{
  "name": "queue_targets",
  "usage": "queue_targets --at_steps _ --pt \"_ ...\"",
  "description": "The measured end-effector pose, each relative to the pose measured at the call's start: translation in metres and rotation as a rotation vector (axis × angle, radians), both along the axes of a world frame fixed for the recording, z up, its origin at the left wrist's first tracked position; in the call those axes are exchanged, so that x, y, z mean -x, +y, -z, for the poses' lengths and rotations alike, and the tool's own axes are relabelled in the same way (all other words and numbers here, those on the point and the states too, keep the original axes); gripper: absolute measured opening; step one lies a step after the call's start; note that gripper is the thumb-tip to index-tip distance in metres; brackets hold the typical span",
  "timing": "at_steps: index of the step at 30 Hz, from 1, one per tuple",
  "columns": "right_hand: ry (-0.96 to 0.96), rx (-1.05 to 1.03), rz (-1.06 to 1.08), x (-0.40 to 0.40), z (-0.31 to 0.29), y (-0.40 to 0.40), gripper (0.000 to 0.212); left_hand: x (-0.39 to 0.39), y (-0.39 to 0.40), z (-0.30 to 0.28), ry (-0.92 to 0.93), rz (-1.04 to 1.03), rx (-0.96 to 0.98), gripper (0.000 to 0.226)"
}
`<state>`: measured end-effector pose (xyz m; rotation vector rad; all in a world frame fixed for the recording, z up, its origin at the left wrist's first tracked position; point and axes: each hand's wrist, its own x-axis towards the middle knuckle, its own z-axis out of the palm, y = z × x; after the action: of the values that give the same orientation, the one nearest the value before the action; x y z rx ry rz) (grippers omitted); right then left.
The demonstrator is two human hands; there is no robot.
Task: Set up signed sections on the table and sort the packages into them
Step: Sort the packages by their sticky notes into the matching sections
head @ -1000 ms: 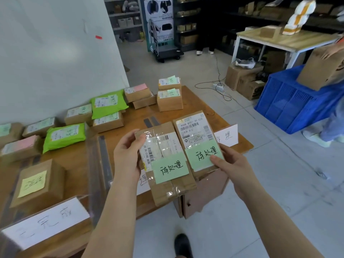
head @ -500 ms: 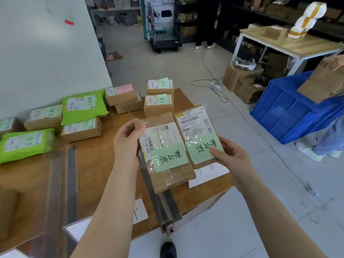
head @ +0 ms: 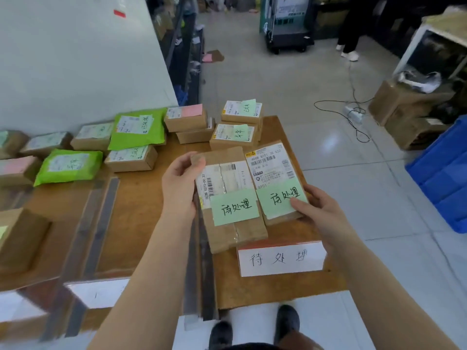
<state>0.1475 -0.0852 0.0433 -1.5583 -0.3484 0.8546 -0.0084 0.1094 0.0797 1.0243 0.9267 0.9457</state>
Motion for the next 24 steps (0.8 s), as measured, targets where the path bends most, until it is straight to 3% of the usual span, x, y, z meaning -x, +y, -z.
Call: queue_targets --at_steps 10,16,24 --pt "0.066 0.077 -0.258 -0.058 0.033 0.014 0.049 -0.026 -0.007 0.021 0.132 -0.116 0.018 0.012" --pt "0.103 0.186 -0.311 -0.066 0.061 0.031 0.053 -0.039 0.013 0.045 0.231 -0.062 0.072 0.012" --pt "0.011 0.392 -0.364 -0.07 0.092 0.05 0.067 -0.057 0.044 0.091 0.355 0.028 0.182 0.016"
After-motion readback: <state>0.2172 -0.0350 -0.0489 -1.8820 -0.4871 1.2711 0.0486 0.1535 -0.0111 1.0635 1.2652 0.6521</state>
